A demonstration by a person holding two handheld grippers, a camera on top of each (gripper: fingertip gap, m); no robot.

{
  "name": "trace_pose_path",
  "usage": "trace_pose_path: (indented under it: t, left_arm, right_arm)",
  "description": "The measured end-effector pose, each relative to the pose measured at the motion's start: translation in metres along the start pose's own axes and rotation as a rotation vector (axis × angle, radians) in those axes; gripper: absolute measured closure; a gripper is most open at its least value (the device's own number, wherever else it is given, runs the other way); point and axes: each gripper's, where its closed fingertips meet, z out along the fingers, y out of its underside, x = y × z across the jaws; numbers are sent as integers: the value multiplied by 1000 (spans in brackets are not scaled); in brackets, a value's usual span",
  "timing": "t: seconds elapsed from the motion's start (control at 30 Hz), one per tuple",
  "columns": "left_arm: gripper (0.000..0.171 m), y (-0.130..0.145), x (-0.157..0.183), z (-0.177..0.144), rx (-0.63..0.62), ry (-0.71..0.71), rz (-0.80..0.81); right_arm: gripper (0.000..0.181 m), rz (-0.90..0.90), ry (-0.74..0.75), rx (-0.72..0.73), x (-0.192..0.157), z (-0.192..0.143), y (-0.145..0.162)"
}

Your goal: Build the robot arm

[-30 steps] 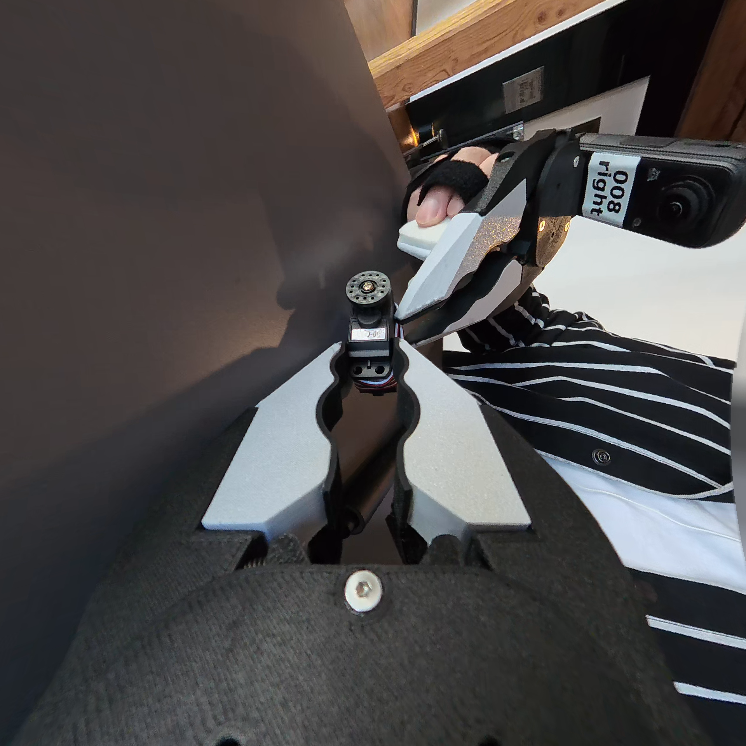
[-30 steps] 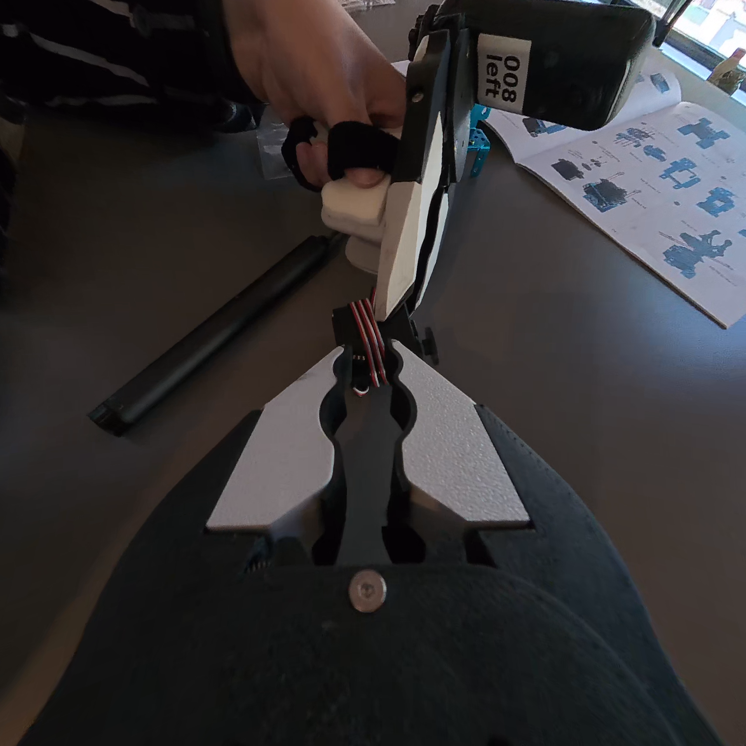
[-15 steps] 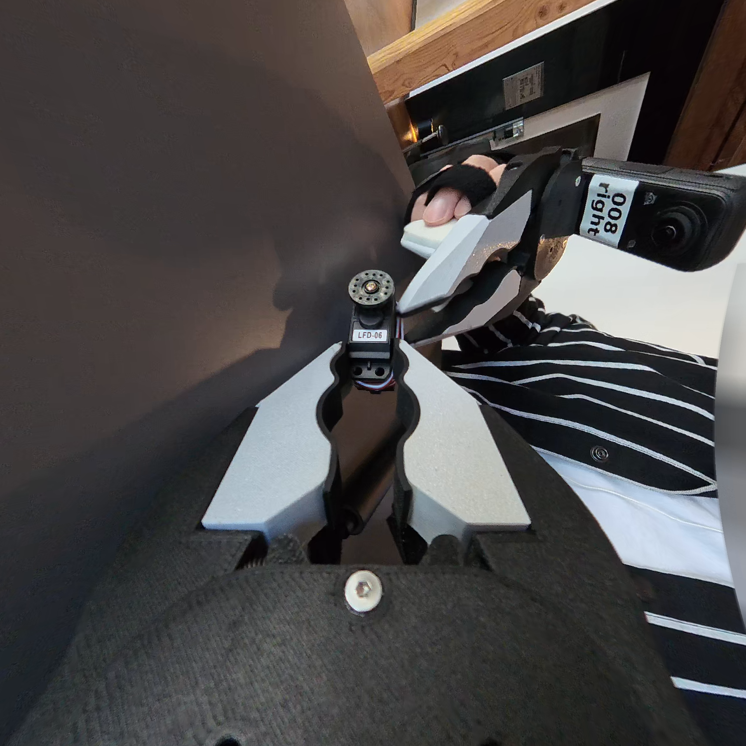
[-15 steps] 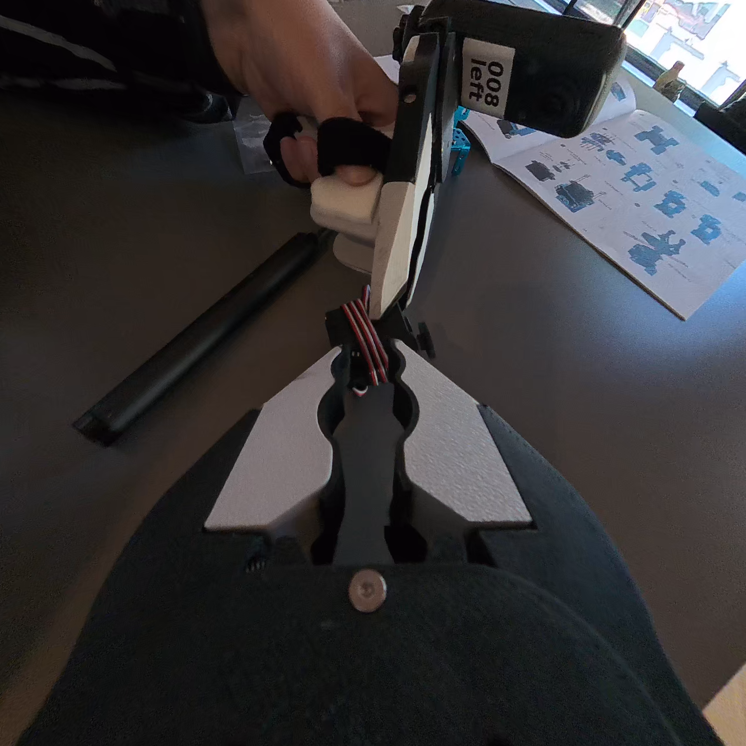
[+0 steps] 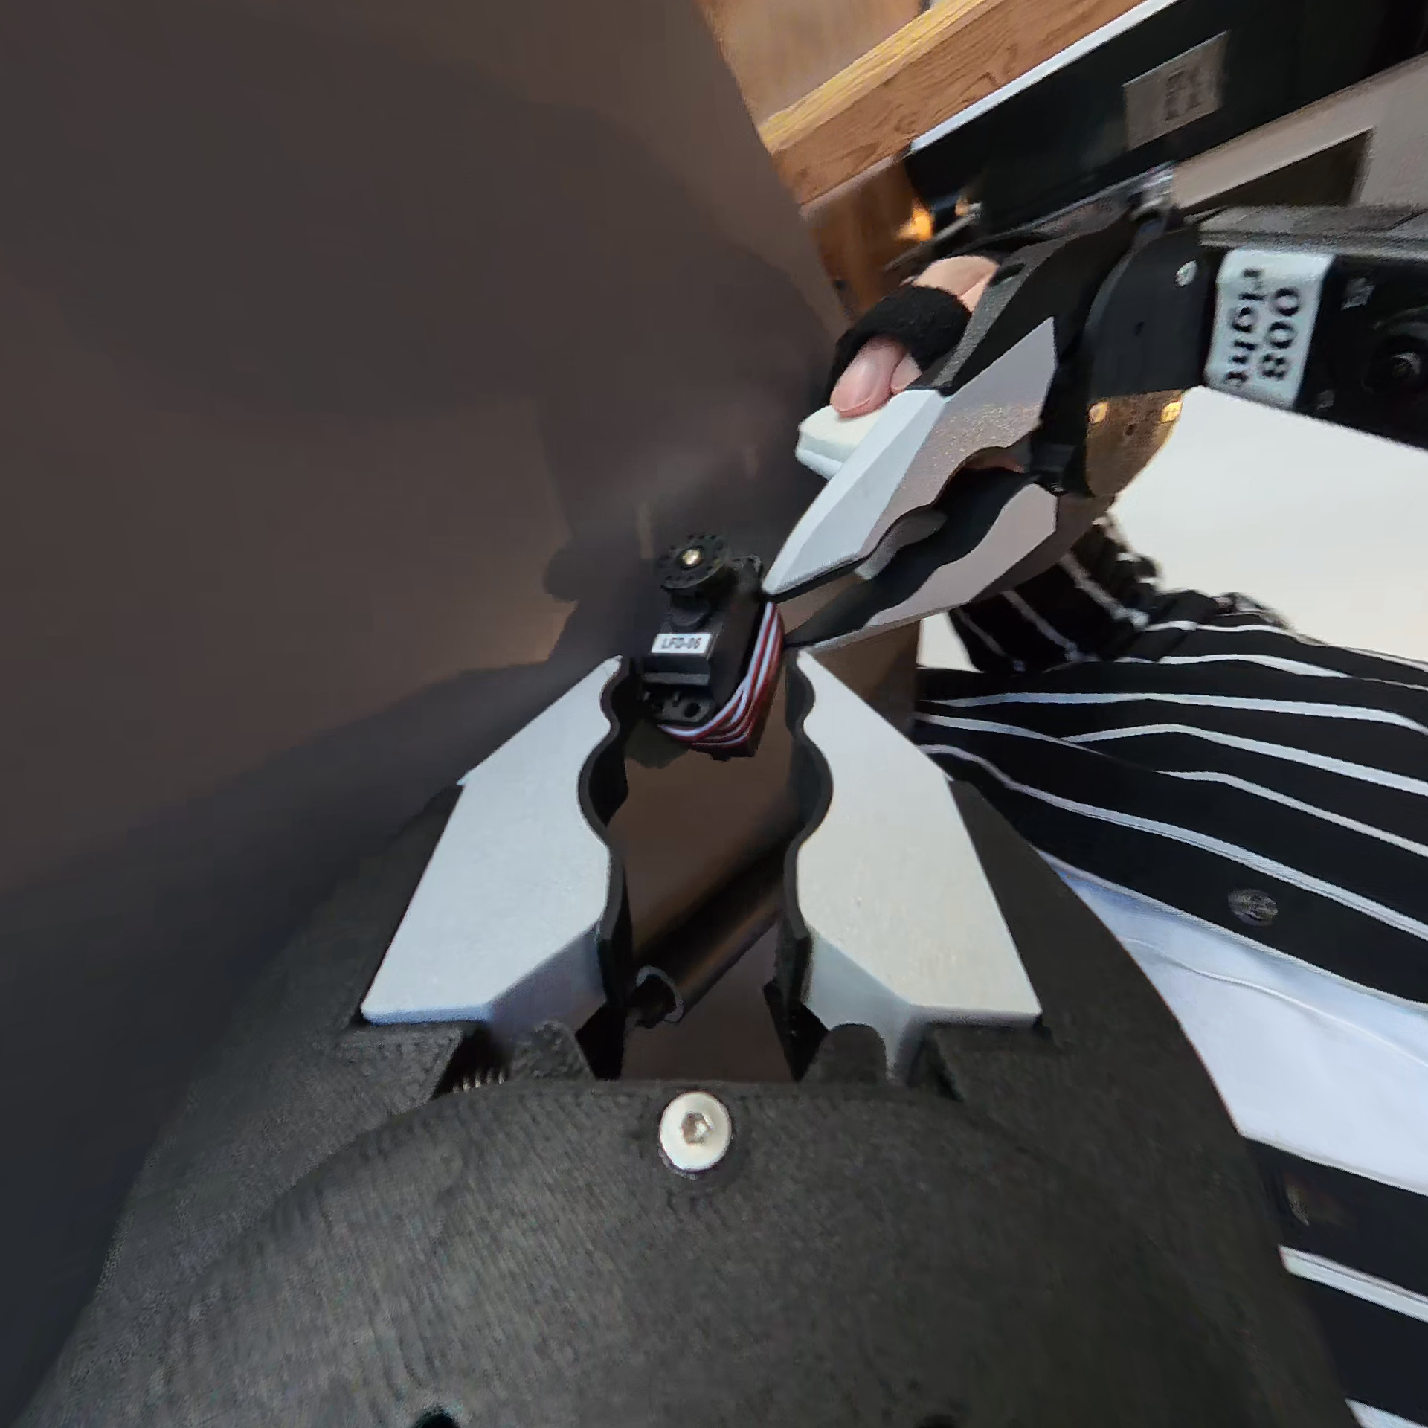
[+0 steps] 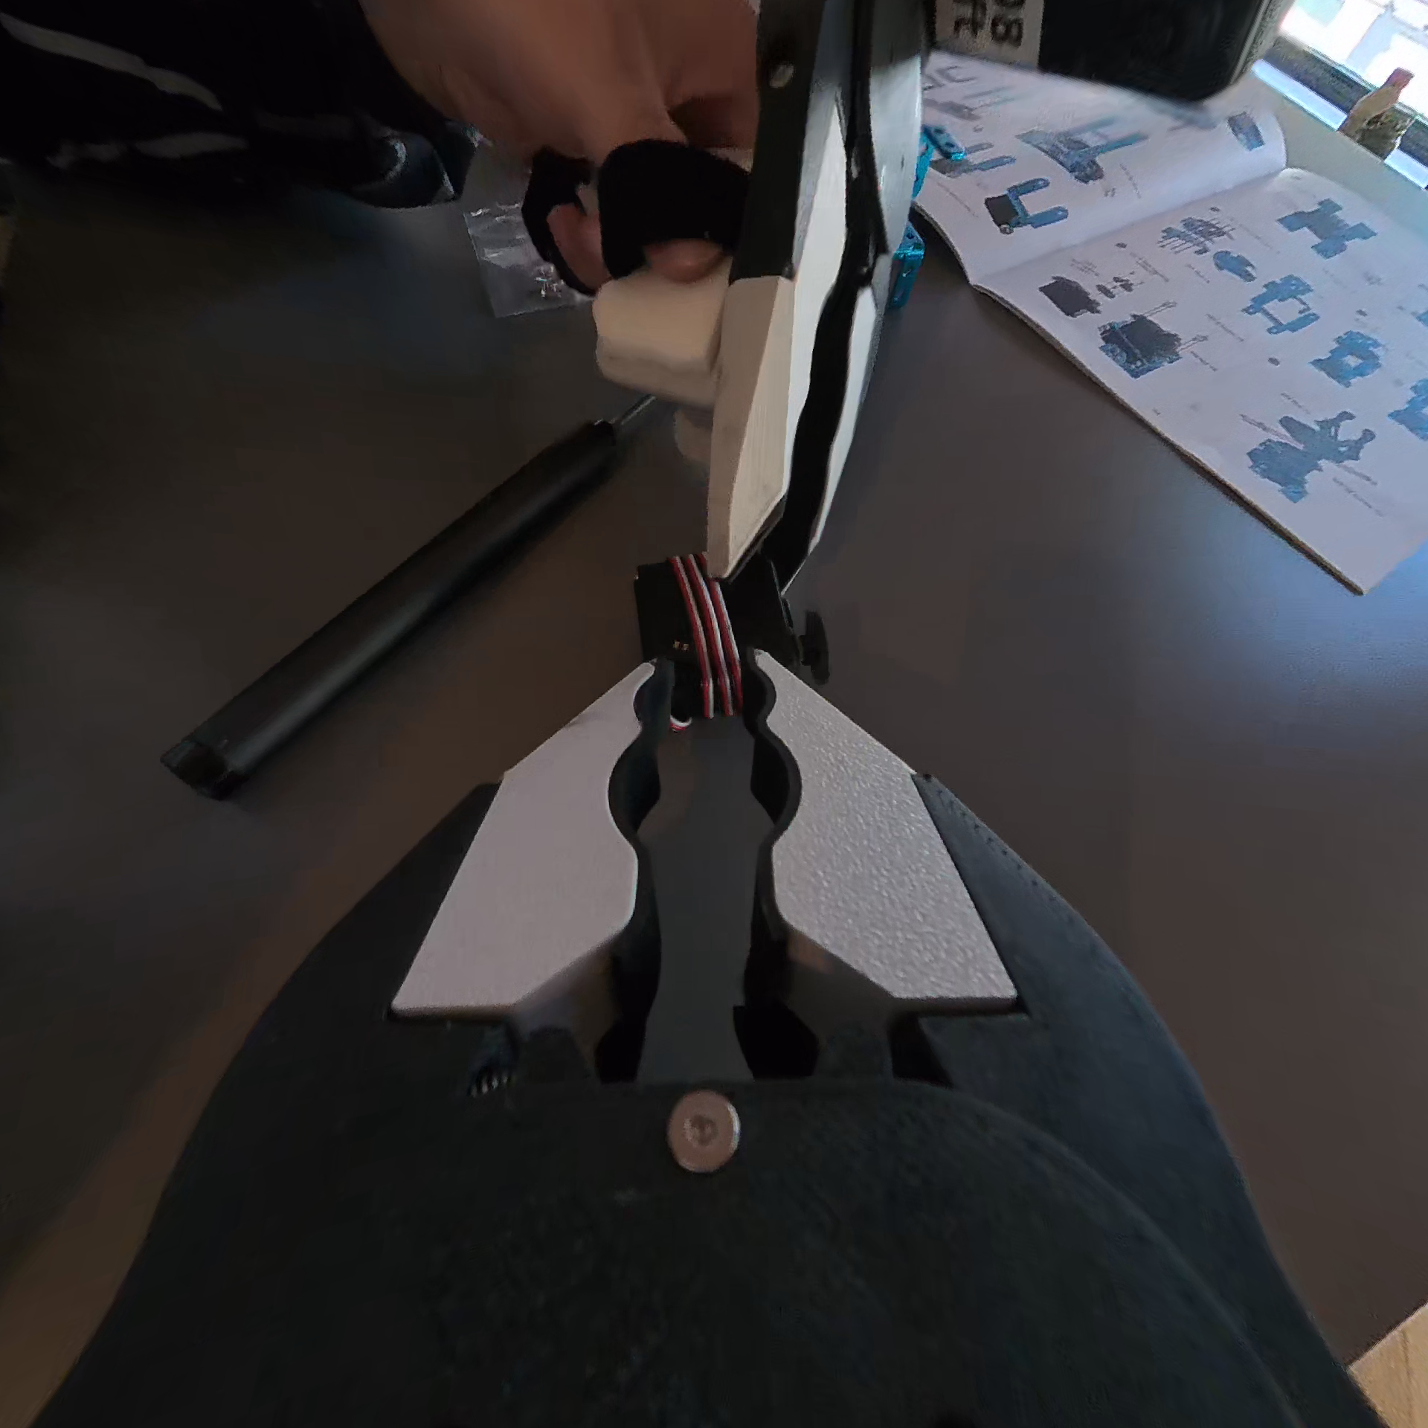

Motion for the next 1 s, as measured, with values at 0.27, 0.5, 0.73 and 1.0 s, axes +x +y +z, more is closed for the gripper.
trace_pose_path:
  t: [0.27, 0.5, 0.73, 1.0]
  left_arm:
    - [142, -2, 5, -20, 17, -302, 307]
    - [146, 13, 17, -4, 56, -398, 695]
    - [157, 10, 13, -3, 93, -468, 790]
    - [152, 5, 10, -2, 146, -476, 784]
  right_arm:
    - [164, -11, 21, -32, 2, 0, 0]
    - [166, -67, 39, -60, 3, 2, -1]
    - [166, -78, 11, -59, 2, 3, -2]
    - [167, -74, -10, -49, 2, 5, -3]
